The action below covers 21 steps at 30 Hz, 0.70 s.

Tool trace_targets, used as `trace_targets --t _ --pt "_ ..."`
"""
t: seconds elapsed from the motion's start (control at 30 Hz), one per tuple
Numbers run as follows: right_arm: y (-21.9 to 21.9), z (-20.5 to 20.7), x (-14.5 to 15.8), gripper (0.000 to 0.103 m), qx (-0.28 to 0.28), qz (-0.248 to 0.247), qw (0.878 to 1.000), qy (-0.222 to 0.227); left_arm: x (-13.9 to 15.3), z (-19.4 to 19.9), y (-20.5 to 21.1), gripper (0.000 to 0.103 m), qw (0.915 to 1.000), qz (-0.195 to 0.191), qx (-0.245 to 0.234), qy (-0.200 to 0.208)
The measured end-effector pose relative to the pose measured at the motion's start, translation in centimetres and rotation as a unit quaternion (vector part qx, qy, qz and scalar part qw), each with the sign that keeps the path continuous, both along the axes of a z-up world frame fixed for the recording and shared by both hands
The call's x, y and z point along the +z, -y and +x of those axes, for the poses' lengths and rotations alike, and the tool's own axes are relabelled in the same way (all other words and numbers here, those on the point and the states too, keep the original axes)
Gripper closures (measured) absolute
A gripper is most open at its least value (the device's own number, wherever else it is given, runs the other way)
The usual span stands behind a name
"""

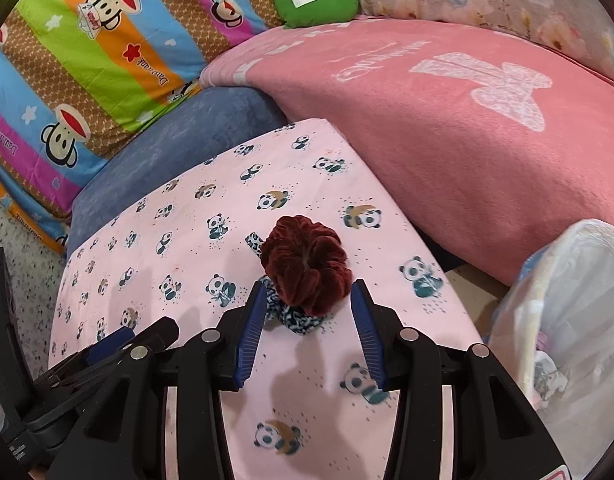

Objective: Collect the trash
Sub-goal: 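Grasp the brown scrunchie with the right tool while the left tool grasps the leopard-print scrunchie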

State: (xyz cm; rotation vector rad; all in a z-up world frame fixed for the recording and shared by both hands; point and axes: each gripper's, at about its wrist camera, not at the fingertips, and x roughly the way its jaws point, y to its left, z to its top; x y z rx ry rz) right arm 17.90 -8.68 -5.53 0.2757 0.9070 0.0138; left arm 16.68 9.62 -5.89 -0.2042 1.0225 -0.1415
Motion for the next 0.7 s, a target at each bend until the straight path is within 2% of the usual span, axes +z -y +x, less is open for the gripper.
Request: trace_targets --t 0.23,0.33,0.37,0.4,0.7 --pt "-0.9 2.5 -1.9 0.058 0.007 0.0 1.0 -0.02 -0.7 1.4 0.1 0.032 1.0 0.003 -0.008 -0.002" --pt "-0.9 3.2 -2.8 0.071 0.012 0.004 0.999 -0.029 -1.0 1.9 0.5 0.032 0.9999 0.001 -0.014 -0.004" --pt "-0.9 3.4 -2.9 0.081 0.013 0.006 0.999 -0.031 -1.0 2.0 0.6 0.032 0.9998 0.001 -0.017 -0.004" --pt "-0.7 3.5 -3.0 0.084 0.012 0.007 0.999 -0.031 -1.0 2.1 0.9 0.032 0.9998 0.002 -0.02 -0.004" --pt "1.0 2.9 -1.8 0.087 -0.012 0.014 1.0 0.004 -0.7 3.0 4.7 0.032 0.9975 -0.004 -0.07 0.002"
